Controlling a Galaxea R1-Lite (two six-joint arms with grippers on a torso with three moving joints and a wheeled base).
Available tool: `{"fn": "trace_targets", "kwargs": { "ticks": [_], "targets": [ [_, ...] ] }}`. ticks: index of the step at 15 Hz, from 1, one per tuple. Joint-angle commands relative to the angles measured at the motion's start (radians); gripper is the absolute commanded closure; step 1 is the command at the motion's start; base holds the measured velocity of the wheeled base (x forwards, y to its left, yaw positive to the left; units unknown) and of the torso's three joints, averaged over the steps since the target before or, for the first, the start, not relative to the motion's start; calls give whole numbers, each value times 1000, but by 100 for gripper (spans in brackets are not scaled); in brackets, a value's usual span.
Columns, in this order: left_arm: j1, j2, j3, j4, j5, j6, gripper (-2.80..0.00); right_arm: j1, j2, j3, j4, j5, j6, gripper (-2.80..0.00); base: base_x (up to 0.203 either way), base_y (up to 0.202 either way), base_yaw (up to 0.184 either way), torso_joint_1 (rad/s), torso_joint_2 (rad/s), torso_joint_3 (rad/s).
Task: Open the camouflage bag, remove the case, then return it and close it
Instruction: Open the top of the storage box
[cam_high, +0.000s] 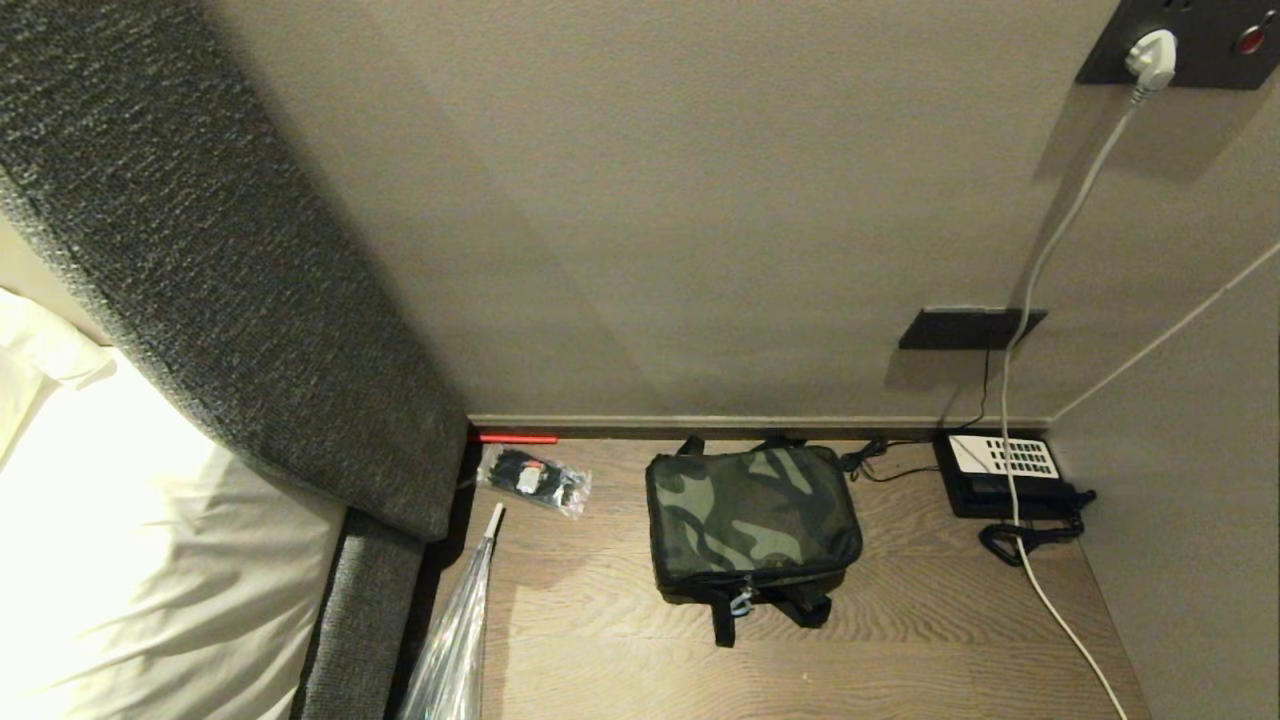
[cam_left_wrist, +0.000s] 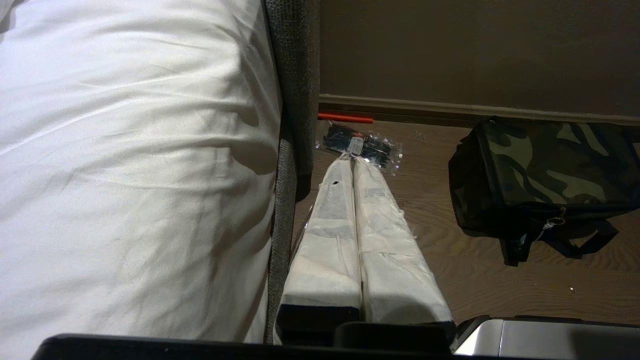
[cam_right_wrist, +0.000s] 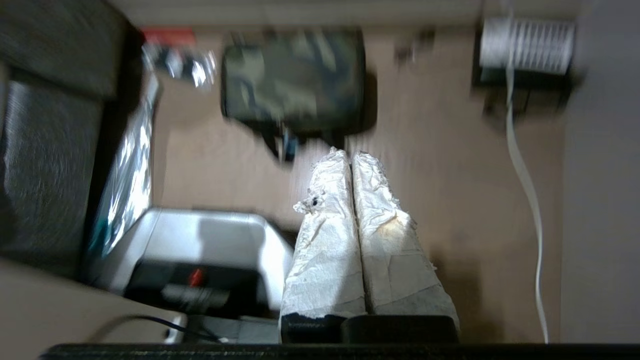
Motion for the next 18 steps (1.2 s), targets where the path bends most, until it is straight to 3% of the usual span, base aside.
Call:
{"fn": "trace_targets", "kwargs": {
  "ticks": [1,3,6,9,11,12,16,18],
  "targets": [
    [0,0,0,0,0,-1,0,12,523,-107,-26,-36,23,0,0,0,0,0,0,0],
    [0,0,0,0,0,-1,0,56,840,-231,-72,-105,43,0,0,0,0,0,0,0],
    [0,0,0,0,0,-1,0,175,1163,-367,-198,-180,58,0,0,0,0,0,0,0],
    [0,0,0,0,0,-1,0,328,1362,-358,-354,-218,45,0,0,0,0,0,0,0],
    [0,0,0,0,0,-1,0,386,1449,-328,-501,-237,29,0,0,0,0,0,0,0],
    [0,0,0,0,0,0,0,401,1486,-301,-592,-247,25,-280,0,0,0,0,0,0],
    [0,0,0,0,0,-1,0,419,1608,-173,-849,-298,-99,-280,0,0,0,0,0,0],
    [0,0,0,0,0,1,0,437,1667,-139,-977,-309,-98,-280,0,0,0,0,0,0]
  ]
}}
